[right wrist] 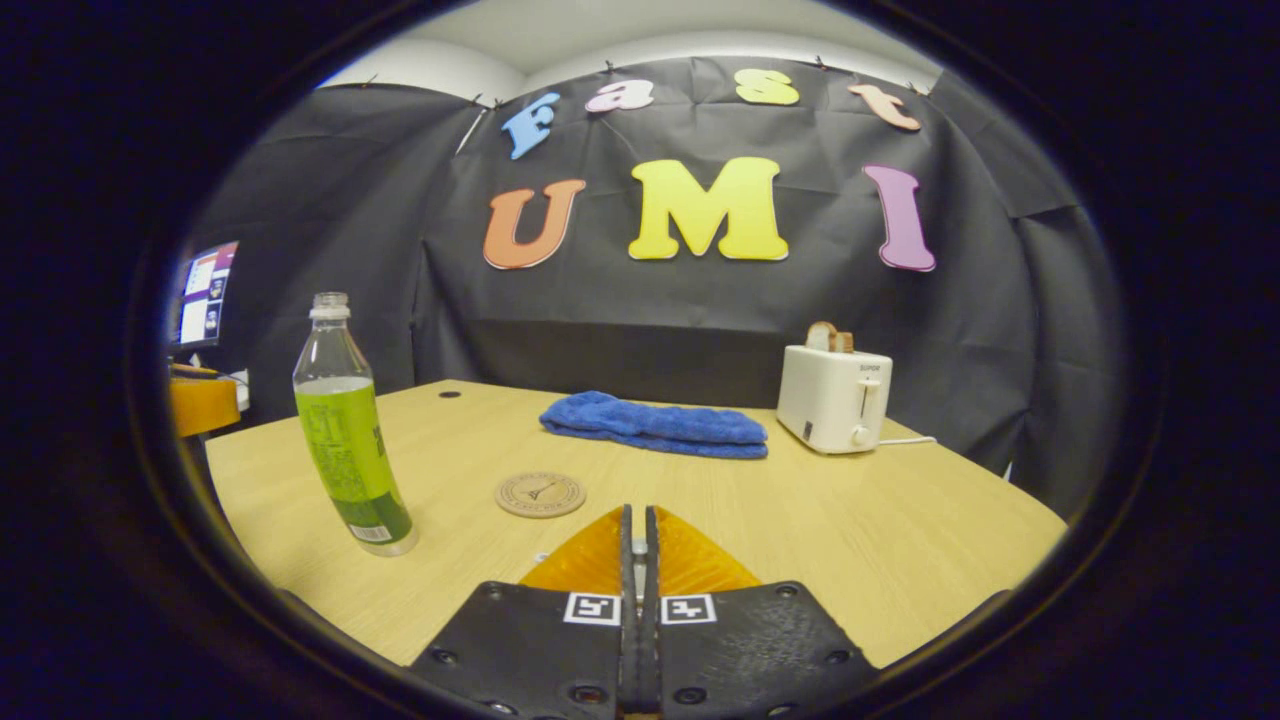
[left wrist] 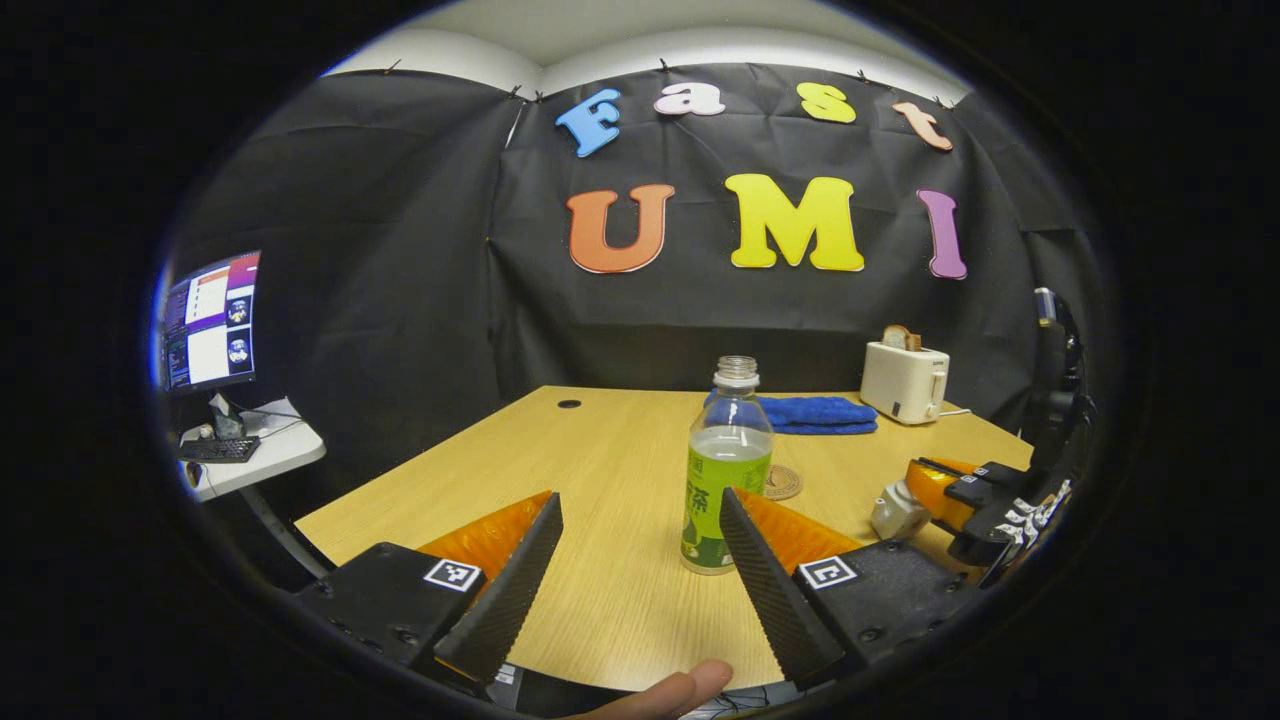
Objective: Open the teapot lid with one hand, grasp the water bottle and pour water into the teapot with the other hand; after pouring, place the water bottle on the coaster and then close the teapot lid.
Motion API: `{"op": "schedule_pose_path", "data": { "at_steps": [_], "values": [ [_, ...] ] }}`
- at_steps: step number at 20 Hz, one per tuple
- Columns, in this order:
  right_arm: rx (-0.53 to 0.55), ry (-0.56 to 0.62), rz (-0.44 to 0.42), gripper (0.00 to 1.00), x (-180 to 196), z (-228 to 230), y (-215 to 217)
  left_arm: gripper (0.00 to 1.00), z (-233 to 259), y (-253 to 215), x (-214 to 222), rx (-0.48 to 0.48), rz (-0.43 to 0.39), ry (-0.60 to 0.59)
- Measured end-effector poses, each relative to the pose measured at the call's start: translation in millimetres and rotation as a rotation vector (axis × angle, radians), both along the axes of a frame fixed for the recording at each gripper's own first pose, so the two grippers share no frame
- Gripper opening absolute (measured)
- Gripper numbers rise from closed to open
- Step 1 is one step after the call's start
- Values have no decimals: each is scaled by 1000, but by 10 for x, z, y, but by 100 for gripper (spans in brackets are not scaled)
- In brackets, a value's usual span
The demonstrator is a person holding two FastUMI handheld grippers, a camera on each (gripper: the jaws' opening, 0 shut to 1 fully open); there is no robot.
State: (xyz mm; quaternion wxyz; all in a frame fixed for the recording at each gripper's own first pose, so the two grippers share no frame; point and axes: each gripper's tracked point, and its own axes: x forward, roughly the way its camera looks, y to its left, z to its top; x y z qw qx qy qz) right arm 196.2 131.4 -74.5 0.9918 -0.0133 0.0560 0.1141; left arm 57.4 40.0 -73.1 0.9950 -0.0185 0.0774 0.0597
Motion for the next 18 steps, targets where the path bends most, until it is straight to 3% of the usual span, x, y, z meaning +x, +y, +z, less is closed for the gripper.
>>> {"op": "schedule_pose_path", "data": {
  "at_steps": [9,13,18],
  "values": [
    [49,-94,-22,0,-171,706,-575,99,-146,-374,206,-76,-99,67],
    [39,-96,-35,0,-247,677,-748,99,-348,-485,371,-60,-101,80],
    [12,-73,-36,0,-283,515,-795,99,-372,-703,612,-62,-185,-14]
  ]
}}
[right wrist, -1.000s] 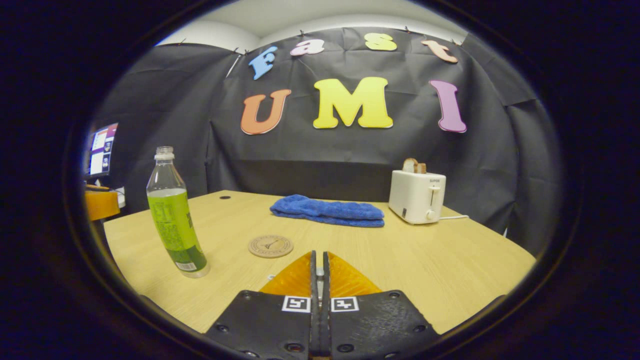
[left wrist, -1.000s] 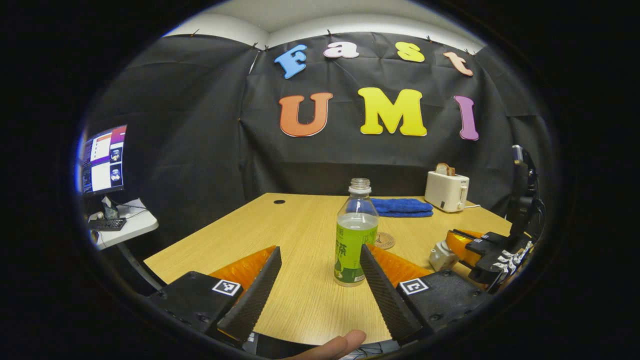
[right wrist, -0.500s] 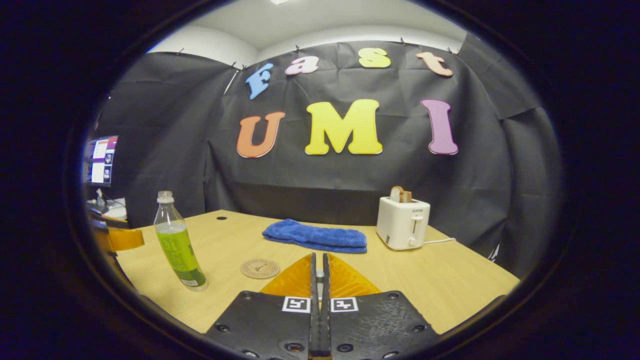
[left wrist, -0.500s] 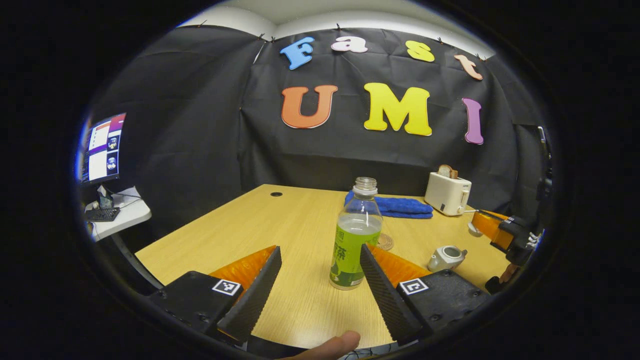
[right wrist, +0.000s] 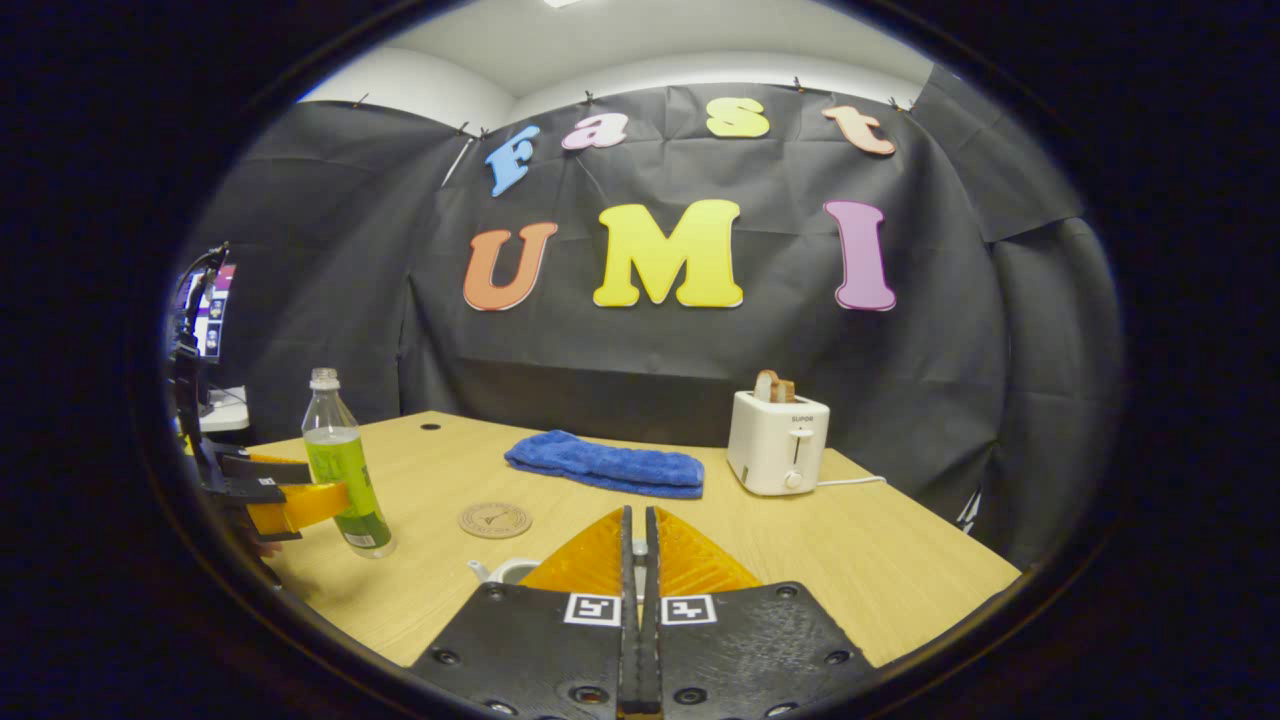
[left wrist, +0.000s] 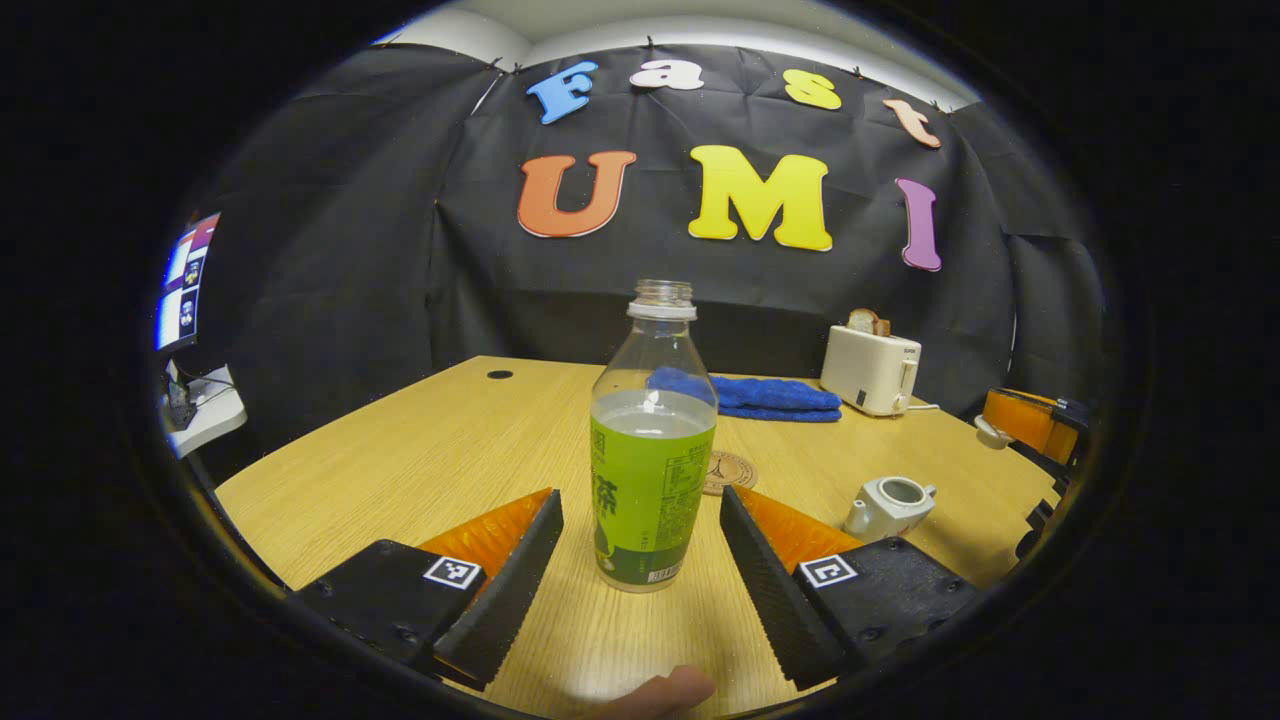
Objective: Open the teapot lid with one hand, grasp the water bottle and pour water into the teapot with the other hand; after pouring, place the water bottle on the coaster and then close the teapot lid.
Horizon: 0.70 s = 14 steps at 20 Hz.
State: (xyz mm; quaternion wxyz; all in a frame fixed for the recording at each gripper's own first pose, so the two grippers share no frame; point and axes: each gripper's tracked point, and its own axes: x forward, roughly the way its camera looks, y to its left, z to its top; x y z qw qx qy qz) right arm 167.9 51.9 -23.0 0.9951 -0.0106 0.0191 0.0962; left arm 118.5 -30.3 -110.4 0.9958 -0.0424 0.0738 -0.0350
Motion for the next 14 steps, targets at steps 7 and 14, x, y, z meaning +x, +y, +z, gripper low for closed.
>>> {"op": "schedule_pose_path", "data": {
  "at_steps": [7,14],
  "values": [
    [1,17,1,0,-16,-26,44,99,-154,-3,266,35,-12,-17],
    [12,30,-5,0,-37,-86,46,79,-173,16,330,68,-45,2]
  ]
}}
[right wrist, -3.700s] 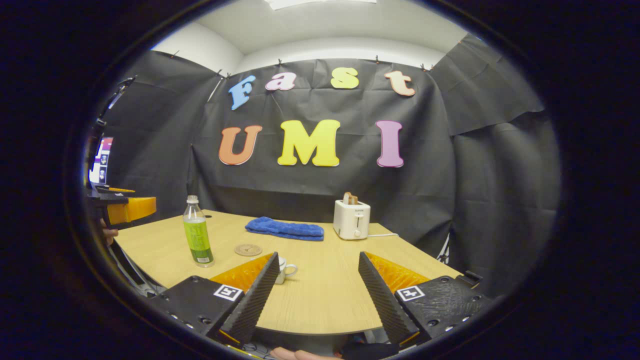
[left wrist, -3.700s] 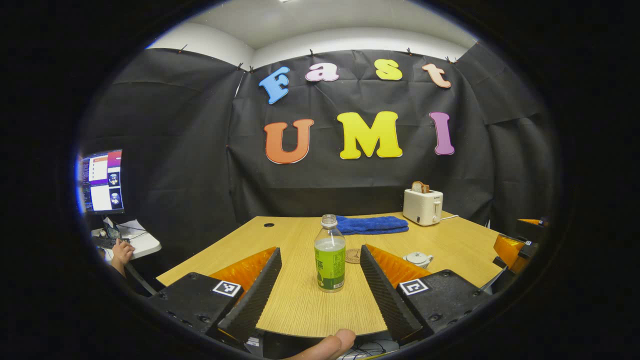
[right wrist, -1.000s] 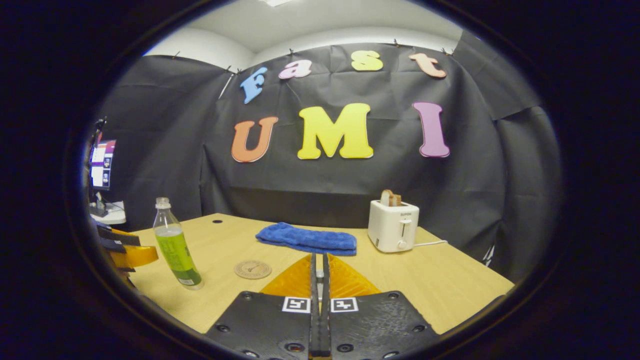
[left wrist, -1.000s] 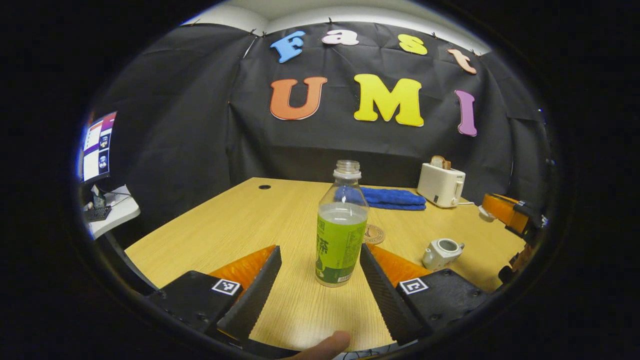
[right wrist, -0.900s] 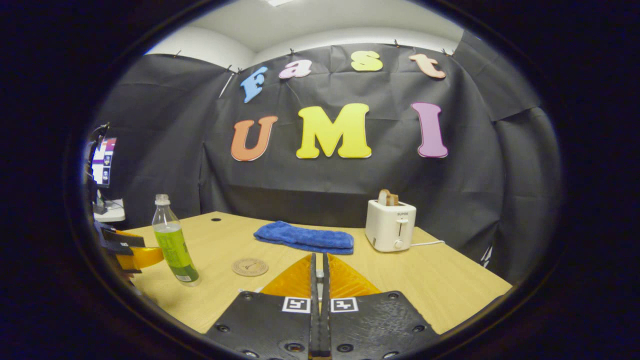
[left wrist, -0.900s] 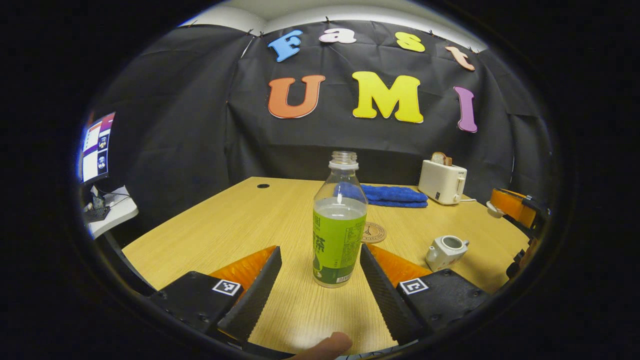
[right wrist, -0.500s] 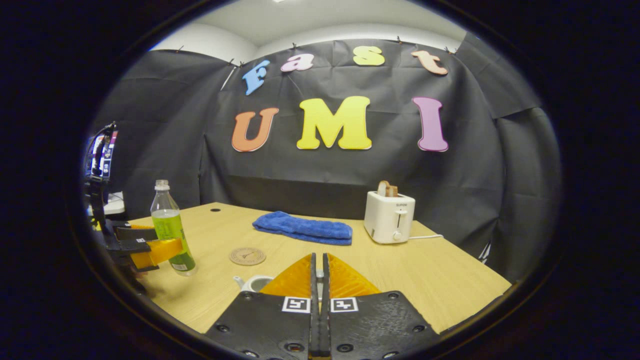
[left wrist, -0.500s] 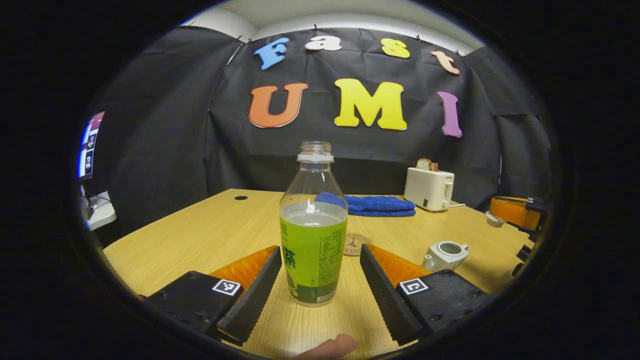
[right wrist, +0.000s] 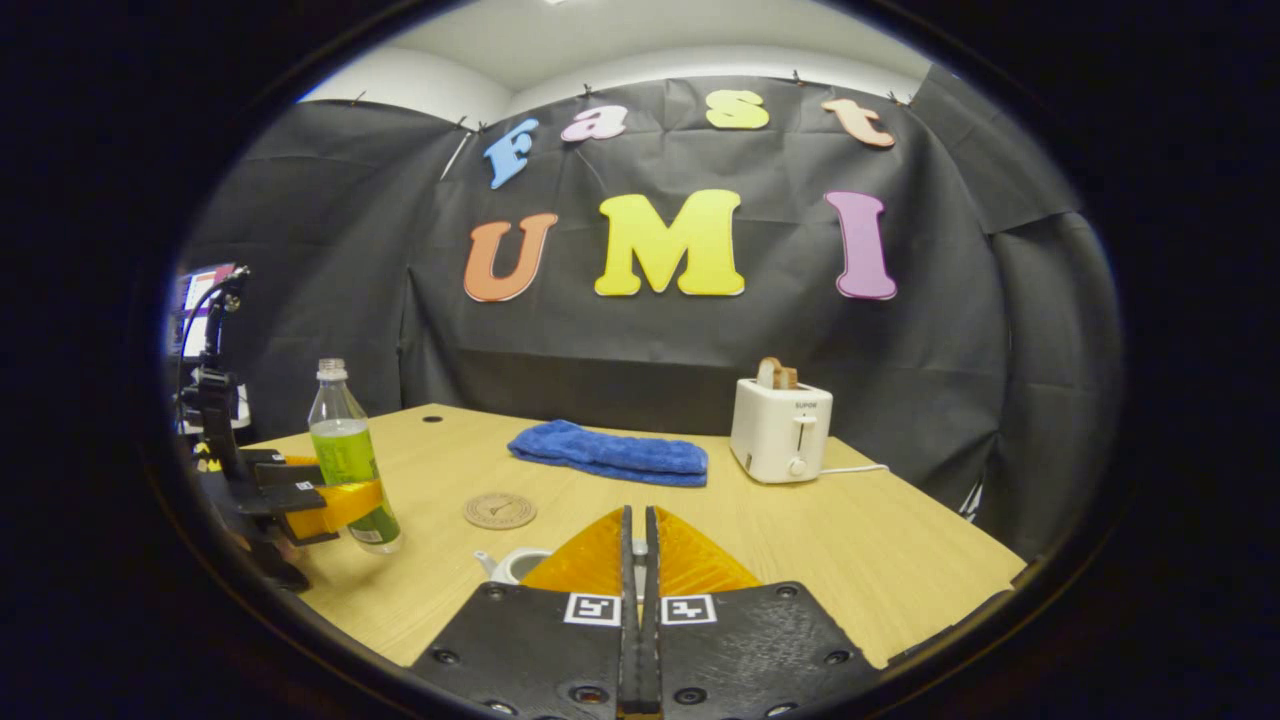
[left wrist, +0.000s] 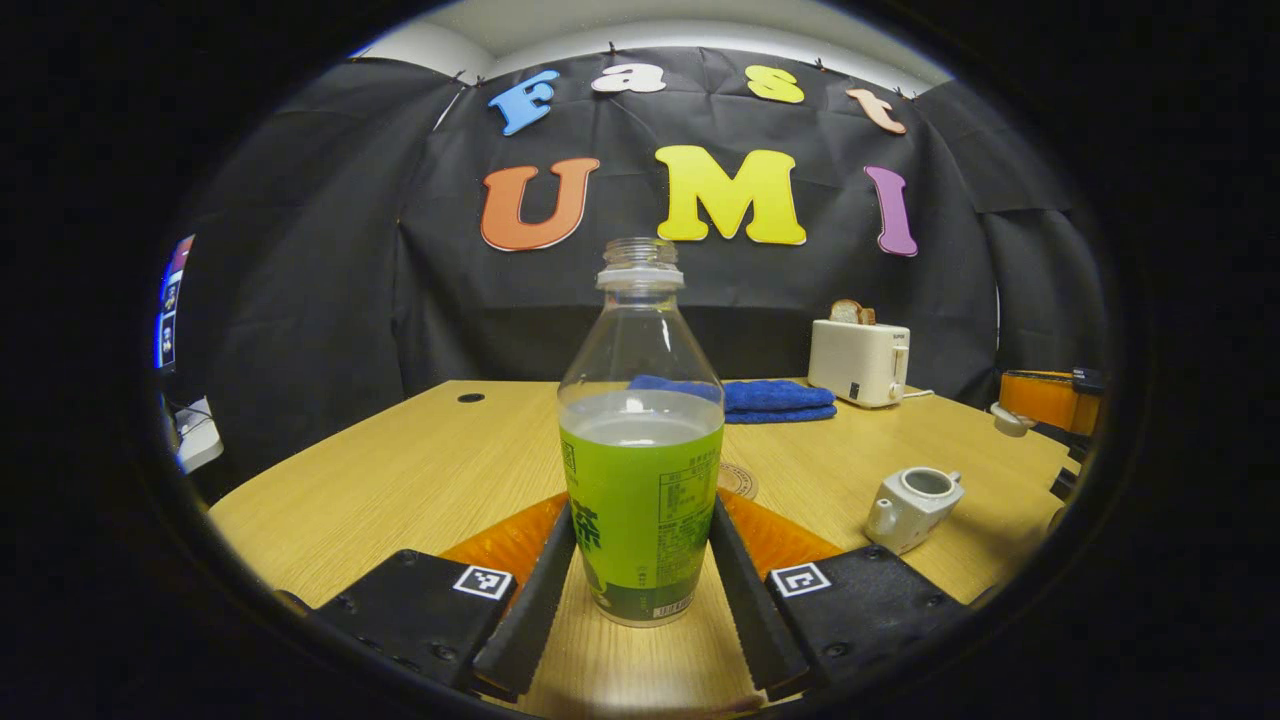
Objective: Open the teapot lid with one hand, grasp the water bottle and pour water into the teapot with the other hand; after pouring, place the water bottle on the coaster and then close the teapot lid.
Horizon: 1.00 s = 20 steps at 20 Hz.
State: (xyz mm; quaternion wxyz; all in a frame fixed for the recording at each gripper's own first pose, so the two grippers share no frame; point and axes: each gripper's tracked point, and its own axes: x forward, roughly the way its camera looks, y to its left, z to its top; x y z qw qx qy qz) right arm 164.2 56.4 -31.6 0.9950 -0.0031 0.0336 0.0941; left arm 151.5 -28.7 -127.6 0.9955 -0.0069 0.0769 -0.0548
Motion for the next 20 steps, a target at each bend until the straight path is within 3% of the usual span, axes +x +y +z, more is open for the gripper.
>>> {"op": "schedule_pose_path", "data": {
  "at_steps": [8,15,20],
  "values": [
    [13,21,-9,0,-33,-81,-141,75,65,84,-148,255,16,163],
    [41,30,-41,0,-84,-159,-387,75,280,164,-115,710,71,142],
    [95,59,-72,0,-87,-266,-601,74,361,-37,-110,1019,46,62]
  ]
}}
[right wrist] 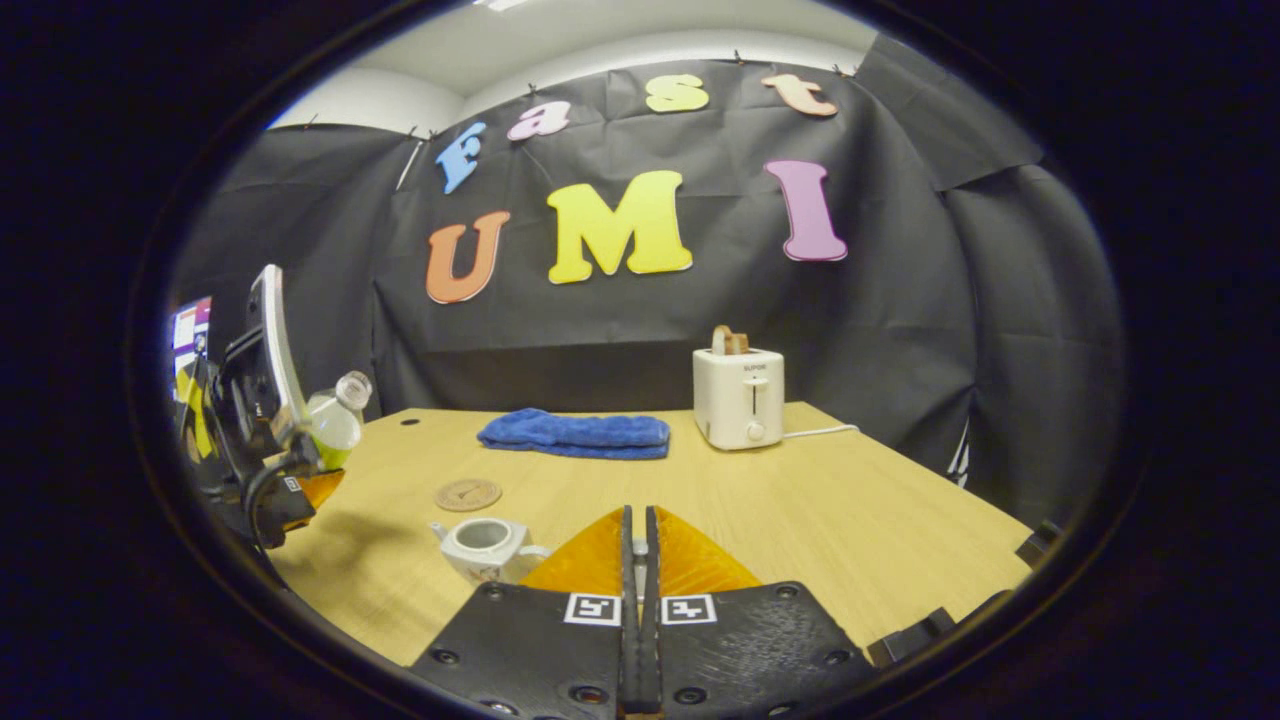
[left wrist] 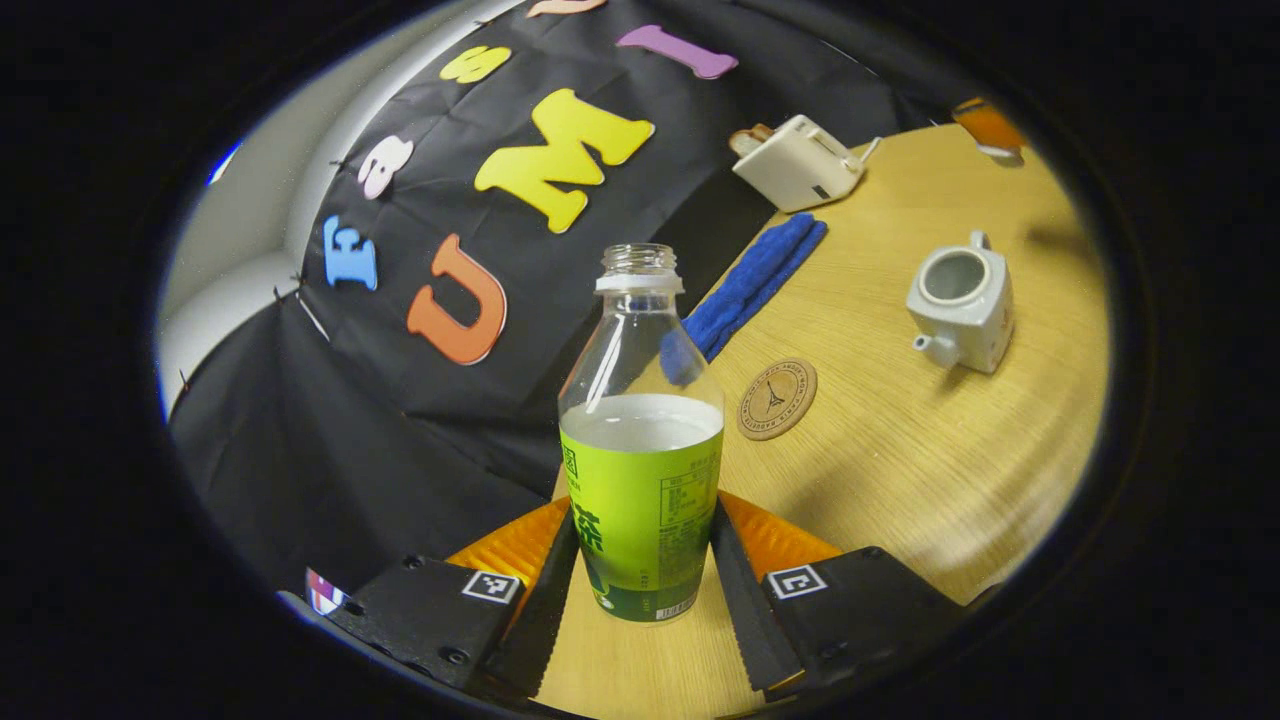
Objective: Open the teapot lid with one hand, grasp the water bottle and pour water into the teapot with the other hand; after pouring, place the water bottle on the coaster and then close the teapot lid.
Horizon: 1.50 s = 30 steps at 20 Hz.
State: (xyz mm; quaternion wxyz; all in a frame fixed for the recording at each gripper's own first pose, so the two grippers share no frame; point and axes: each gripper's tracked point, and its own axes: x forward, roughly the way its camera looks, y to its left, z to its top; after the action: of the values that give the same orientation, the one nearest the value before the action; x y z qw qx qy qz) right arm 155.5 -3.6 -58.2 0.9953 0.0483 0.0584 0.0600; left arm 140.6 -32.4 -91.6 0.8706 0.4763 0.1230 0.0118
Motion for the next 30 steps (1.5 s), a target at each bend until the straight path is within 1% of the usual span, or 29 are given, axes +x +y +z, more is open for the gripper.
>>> {"op": "schedule_pose_path", "data": {
  "at_steps": [4,6,8,10,11,12,15,18,21,24,28,29,30],
  "values": [
    [4,11,-20,0,-10,-89,-124,74,104,-166,37,235,-35,-77],
    [2,16,-27,0,-9,-111,-179,74,112,-276,32,288,-66,-88],
    [7,20,-26,0,-5,-115,-208,74,76,-351,7,331,-95,-68],
    [3,18,-29,0,-6,-105,-247,74,117,-427,-18,420,-103,-64],
    [-2,18,-32,0,-6,-101,-264,77,122,-446,-28,463,-106,-63],
    [-3,18,-34,0,-2,-103,-277,74,116,-471,-42,509,-114,-63],
    [22,31,-26,0,-10,-148,-274,74,91,-593,-93,647,-156,-70],
    [67,55,-4,0,-19,-196,-244,74,40,-609,-99,708,-168,-47],
    [55,47,-18,0,-5,-168,-299,74,58,-651,-68,784,-170,-46],
    [63,44,-12,0,-21,-163,-301,74,49,-631,-29,823,-181,-12],
    [68,48,-12,0,-18,-196,-326,74,133,-629,-42,905,-188,-14],
    [71,50,-11,0,-15,-212,-324,74,149,-613,-36,913,-189,-12],
    [71,53,-11,0,-10,-216,-330,71,163,-608,-32,924,-188,-11]
  ]
}}
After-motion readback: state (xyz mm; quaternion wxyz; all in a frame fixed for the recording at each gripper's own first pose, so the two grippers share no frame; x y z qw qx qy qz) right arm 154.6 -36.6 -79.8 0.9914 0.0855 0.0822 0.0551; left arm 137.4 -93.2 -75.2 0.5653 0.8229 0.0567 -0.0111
